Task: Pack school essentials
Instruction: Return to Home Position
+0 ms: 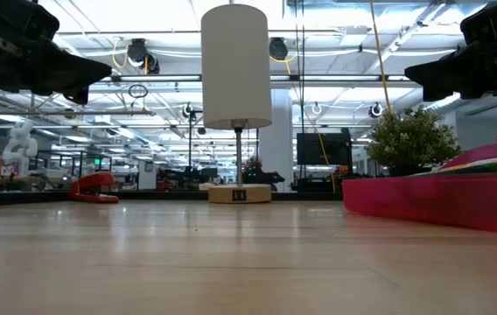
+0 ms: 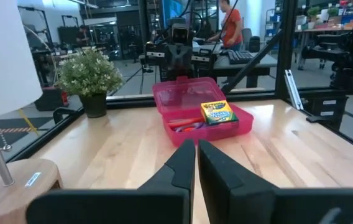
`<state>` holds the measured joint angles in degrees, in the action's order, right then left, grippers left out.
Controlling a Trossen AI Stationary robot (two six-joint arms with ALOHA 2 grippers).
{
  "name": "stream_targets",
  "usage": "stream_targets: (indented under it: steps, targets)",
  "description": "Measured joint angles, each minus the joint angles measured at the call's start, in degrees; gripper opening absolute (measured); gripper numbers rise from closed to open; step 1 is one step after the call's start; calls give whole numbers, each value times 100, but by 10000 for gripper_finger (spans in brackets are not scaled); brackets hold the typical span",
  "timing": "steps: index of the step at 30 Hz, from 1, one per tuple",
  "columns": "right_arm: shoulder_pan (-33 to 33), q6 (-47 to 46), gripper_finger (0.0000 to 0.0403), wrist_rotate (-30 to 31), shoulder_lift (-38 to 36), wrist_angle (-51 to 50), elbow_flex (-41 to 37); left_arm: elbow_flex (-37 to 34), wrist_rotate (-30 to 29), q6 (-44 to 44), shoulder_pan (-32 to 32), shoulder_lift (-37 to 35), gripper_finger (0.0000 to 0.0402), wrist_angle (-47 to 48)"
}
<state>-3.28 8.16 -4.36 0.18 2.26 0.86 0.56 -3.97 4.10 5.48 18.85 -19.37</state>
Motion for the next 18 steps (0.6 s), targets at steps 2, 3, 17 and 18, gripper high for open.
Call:
stream_targets:
  steps: [2,3,17,18]
  targets:
    - [2,0,0,0,-2,0,0,0,0,-3,0,-262,23,247]
    - [2,0,0,0,-2,0,0,0,3,-7,0,-395,22,368]
    - [1,0,0,1,0,1,0,4,247,61,0,-1824,3,1721]
    - [2,0,0,2,0,2,0,4,247,67,0,-1881,4,1770]
